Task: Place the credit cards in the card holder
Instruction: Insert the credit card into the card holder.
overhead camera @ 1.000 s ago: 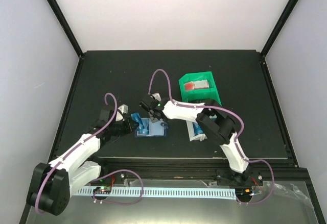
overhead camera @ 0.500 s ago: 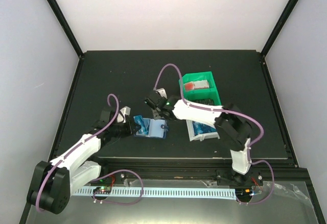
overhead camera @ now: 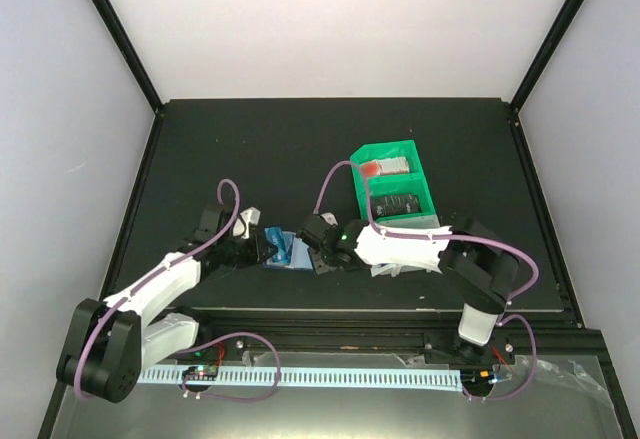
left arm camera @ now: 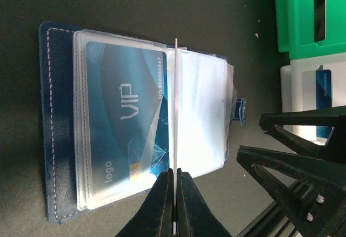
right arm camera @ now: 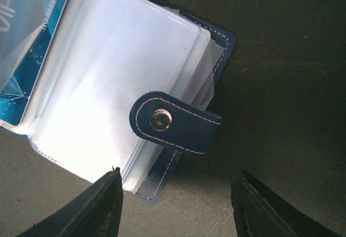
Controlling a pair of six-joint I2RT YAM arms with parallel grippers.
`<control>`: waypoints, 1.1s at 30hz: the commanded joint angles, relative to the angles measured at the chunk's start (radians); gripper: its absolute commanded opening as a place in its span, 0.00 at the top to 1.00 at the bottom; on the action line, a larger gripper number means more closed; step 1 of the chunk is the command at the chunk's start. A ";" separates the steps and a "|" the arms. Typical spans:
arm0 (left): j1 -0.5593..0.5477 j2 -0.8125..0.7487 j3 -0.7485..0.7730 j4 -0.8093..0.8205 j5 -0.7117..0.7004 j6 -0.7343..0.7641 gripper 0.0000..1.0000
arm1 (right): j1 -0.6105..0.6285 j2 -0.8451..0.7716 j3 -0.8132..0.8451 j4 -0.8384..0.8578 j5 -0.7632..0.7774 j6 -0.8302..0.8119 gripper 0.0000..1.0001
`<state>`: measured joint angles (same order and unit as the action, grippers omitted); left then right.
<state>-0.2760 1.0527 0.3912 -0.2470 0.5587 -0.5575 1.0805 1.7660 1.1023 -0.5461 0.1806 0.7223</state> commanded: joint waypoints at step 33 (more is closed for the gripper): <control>0.003 0.164 0.001 0.187 0.097 -0.009 0.98 | -0.003 -0.035 0.015 0.060 0.018 0.090 0.49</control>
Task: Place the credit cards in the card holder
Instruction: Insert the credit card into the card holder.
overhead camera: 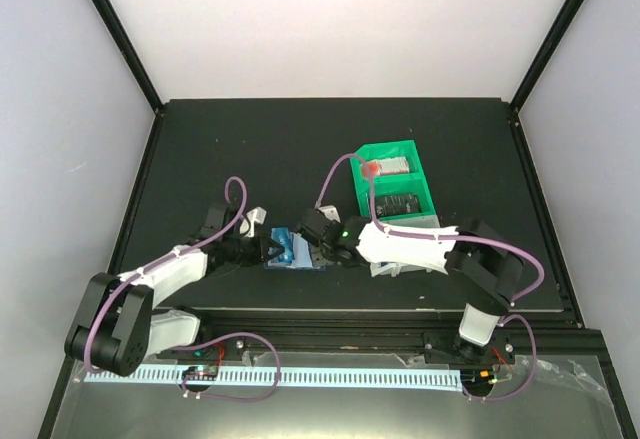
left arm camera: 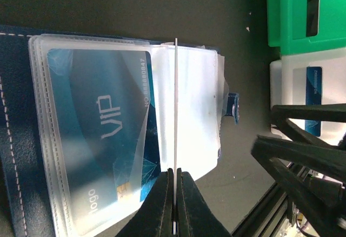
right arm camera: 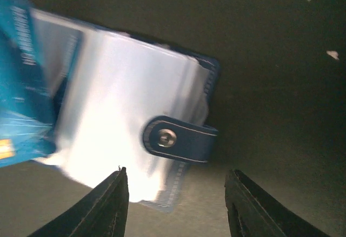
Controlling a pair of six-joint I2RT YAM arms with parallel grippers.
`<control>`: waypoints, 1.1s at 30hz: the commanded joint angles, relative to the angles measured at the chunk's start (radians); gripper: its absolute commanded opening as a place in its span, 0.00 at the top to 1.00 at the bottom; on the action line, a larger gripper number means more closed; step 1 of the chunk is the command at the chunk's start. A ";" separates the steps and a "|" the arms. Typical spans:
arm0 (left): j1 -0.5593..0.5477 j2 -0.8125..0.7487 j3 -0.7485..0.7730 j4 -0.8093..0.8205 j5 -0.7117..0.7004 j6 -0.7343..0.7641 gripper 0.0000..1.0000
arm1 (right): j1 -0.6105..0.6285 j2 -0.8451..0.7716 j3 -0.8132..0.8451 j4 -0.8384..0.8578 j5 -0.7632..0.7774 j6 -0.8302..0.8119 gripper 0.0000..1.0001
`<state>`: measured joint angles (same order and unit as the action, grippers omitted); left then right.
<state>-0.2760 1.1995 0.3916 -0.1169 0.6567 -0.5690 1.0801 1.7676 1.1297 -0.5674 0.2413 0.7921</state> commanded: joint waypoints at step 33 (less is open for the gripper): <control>0.003 0.141 -0.004 0.115 0.152 -0.106 0.98 | -0.038 0.043 -0.094 0.199 -0.127 0.082 0.55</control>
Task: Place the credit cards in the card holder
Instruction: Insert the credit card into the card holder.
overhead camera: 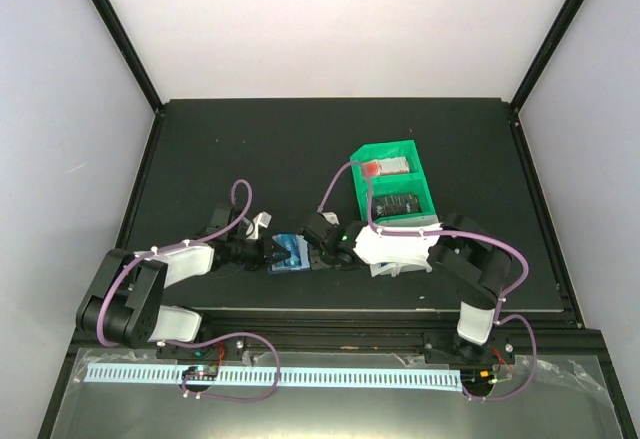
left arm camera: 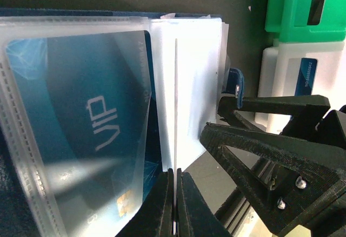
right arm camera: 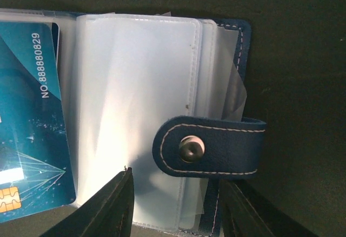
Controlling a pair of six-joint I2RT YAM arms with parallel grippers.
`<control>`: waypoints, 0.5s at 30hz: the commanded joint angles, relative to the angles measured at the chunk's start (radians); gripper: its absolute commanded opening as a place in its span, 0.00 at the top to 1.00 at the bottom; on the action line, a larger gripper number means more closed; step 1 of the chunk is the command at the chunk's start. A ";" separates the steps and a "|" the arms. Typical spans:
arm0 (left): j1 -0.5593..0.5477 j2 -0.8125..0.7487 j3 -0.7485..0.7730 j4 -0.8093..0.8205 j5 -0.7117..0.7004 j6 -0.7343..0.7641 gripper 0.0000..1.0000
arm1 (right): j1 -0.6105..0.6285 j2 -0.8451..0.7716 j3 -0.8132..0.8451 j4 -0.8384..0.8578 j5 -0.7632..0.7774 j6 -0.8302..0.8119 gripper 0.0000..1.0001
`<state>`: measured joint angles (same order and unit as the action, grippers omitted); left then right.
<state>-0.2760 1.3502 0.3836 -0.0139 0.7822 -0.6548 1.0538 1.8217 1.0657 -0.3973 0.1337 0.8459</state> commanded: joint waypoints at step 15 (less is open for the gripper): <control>0.003 0.094 0.010 0.068 0.040 -0.025 0.98 | -0.015 -0.002 -0.033 0.040 -0.054 0.022 0.56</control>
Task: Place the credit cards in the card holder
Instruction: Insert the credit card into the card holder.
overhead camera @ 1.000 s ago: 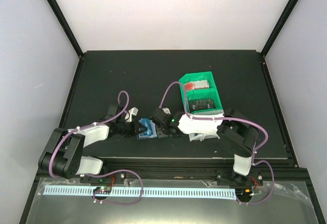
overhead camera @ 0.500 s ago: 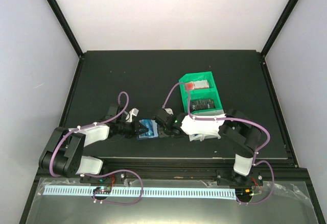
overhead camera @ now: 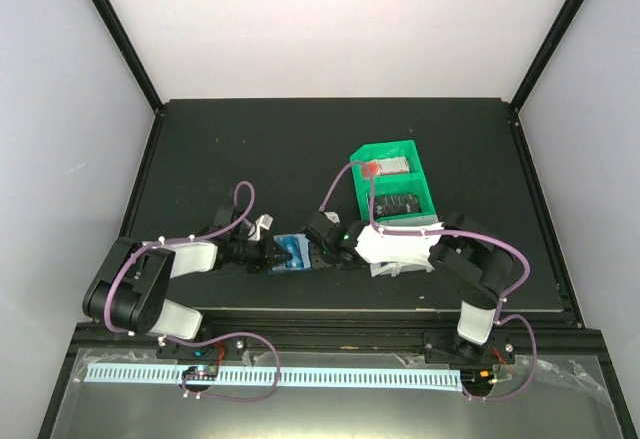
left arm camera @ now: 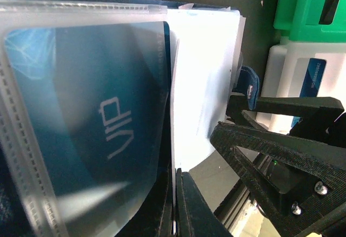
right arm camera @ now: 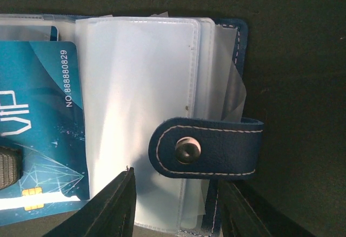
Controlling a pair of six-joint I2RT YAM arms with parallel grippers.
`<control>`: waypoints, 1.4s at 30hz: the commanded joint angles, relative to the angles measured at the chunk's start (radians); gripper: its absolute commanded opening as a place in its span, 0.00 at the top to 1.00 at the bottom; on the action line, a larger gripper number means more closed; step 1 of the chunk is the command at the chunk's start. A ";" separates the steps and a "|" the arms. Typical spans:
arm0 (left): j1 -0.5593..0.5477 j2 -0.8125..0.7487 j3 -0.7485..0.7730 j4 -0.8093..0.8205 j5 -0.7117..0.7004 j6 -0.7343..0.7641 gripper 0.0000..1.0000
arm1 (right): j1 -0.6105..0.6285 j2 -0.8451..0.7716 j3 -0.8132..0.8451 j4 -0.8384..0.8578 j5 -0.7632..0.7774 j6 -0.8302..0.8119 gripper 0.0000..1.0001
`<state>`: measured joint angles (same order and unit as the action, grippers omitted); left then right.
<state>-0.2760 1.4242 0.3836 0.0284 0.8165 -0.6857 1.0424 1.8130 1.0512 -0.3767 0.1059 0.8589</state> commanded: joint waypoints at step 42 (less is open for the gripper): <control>-0.002 0.068 -0.019 0.143 0.038 -0.057 0.98 | -0.014 0.041 -0.024 0.033 -0.063 -0.003 0.56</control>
<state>-0.2760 1.4433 0.3641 0.1154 0.8200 -0.7368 1.0313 1.8107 1.0412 -0.3565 0.0811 0.8574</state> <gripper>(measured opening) 0.021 0.440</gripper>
